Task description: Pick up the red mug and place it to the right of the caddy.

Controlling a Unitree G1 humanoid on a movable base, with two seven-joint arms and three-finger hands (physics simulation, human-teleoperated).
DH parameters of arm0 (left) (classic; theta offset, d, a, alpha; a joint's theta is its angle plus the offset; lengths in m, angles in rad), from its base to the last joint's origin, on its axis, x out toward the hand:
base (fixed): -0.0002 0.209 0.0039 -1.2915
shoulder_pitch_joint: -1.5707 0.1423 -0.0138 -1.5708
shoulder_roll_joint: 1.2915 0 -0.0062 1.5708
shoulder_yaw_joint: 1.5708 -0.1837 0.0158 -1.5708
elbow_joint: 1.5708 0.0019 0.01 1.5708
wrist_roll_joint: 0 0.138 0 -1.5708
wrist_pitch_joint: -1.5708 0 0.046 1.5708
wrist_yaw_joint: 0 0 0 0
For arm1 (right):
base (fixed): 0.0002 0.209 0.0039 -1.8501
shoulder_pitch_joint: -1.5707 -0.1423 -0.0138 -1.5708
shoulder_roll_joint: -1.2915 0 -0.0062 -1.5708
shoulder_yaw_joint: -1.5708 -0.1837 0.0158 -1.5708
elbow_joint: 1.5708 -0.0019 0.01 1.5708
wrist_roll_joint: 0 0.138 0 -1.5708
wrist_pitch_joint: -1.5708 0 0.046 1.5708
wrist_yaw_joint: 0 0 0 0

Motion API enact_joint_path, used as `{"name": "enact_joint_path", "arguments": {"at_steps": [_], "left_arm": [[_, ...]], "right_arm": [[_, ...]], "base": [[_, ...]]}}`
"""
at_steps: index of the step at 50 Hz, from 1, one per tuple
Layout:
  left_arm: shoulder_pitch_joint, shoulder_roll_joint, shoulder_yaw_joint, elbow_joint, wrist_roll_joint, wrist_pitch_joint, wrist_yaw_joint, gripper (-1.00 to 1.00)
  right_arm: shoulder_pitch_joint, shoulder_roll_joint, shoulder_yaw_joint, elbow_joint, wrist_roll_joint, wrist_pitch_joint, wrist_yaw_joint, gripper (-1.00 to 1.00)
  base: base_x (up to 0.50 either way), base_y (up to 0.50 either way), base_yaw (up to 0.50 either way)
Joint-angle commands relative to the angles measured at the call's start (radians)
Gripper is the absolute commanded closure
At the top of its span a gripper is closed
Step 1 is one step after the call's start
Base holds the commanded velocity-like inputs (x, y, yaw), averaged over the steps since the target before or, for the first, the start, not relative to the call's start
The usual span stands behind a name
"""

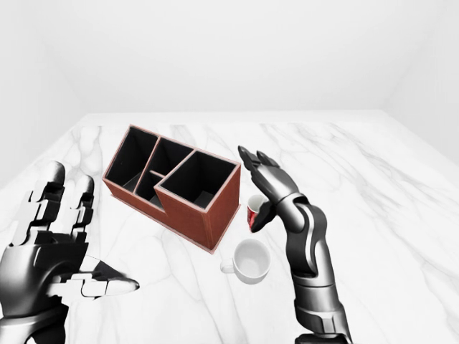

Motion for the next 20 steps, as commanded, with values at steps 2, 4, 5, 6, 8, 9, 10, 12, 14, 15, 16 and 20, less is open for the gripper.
{"name": "enact_joint_path", "arguments": {"at_steps": [2,4,5,6,8,9,10,12,14,15,16,20], "left_arm": [[0.033,-0.002,-0.015,-0.043,-0.007,0.0,-0.004,-1.0],[0.038,-0.004,-0.017,-0.047,-0.007,0.0,-0.007,-1.0],[0.042,-0.004,-0.021,-0.051,-0.005,0.0,-0.008,-1.0],[0.045,-0.004,-0.024,-0.055,-0.003,0.0,-0.009,-1.0],[0.053,-0.005,-0.032,-0.059,-0.001,0.0,-0.009,-1.0],[0.056,-0.004,-0.035,-0.063,0.0,0.0,-0.009,-1.0],[0.058,-0.003,-0.039,-0.067,0.001,0.0,-0.008,-1.0],[0.066,-0.001,-0.048,-0.07,0.004,0.0,-0.008,-1.0],[0.071,0.001,-0.053,-0.071,0.005,0.0,-0.007,-1.0],[0.078,0.002,-0.059,-0.076,0.007,0.0,-0.006,-1.0],[0.083,0.003,-0.064,-0.08,0.009,0.0,-0.005,-1.0],[0.099,0.008,-0.079,-0.087,0.012,0.0,-0.001,-1.0]], "right_arm": [[0.325,0.123,0.051,-0.573,0.031,0.0,0.062,-1.0],[0.375,0.136,0.066,-0.653,0.035,0.0,0.062,-1.0],[0.428,0.149,0.086,-0.721,0.033,0.0,0.062,-1.0],[0.462,0.155,0.1,-0.755,0.037,0.0,0.062,-1.0],[0.529,0.163,0.125,-0.811,0.041,0.0,0.062,-1.0],[0.553,0.165,0.133,-0.828,0.046,0.0,0.062,-1.0],[0.585,0.169,0.144,-0.851,0.053,0.0,0.062,-1.0],[0.688,0.224,0.137,-0.865,0.08,0.0,0.062,-1.0],[0.753,0.278,0.116,-0.866,0.1,0.0,0.062,-1.0],[0.812,0.323,0.097,-0.866,0.138,0.0,0.062,-1.0],[0.844,0.351,0.079,-0.866,0.154,0.0,0.062,-1.0],[0.985,0.445,0.02,-0.866,0.262,0.0,0.062,-1.0]], "base": [[0.0,0.0,0.0],[0.0,0.0,0.0],[0.0,0.0,0.0],[0.0,0.0,0.0],[0.0,0.0,0.0],[0.0,0.0,0.0],[0.0,0.0,0.0],[0.0,0.0,0.0],[0.0,0.0,0.0],[0.0,0.0,0.0],[0.0,0.0,0.0],[0.0,0.0,0.0]]}}
